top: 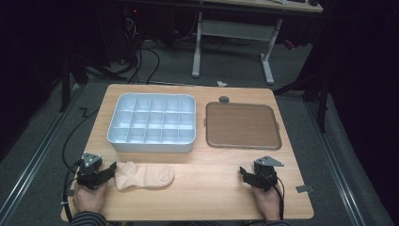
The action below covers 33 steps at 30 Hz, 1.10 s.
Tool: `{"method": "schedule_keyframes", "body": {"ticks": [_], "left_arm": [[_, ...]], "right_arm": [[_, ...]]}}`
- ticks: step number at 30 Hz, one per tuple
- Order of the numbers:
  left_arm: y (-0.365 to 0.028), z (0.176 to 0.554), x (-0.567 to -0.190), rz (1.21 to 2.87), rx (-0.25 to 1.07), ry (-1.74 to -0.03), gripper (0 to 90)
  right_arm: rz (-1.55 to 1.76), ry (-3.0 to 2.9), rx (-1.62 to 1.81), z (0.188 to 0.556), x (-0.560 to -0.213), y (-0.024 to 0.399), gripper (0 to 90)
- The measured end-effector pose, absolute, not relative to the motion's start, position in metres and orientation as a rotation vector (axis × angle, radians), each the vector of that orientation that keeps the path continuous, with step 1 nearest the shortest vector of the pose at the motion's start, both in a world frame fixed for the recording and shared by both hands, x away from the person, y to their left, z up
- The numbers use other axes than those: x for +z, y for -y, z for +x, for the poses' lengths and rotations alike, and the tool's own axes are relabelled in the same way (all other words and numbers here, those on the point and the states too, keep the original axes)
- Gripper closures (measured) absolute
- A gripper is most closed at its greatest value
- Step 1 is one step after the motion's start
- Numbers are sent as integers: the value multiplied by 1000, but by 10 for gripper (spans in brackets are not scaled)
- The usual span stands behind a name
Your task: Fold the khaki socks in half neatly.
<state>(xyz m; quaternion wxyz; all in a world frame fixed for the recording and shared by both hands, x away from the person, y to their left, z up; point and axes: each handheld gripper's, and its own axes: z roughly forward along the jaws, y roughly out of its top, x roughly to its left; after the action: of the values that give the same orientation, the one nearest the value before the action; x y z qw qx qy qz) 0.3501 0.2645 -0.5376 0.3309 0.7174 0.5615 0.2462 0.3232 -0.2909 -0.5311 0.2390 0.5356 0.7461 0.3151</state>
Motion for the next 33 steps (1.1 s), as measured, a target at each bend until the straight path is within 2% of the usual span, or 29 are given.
{"method": "schedule_keyframes", "body": {"ticks": [17, 33], "left_arm": [[-266, 350, -537, 1865, 620, -1464, 397], [-272, 349, -537, 1813, 587, -1483, 465]], "right_arm": [[1472, -2040, 863, 323, -531, 291, 344], [1469, -2042, 866, 323, -531, 291, 345]]}}
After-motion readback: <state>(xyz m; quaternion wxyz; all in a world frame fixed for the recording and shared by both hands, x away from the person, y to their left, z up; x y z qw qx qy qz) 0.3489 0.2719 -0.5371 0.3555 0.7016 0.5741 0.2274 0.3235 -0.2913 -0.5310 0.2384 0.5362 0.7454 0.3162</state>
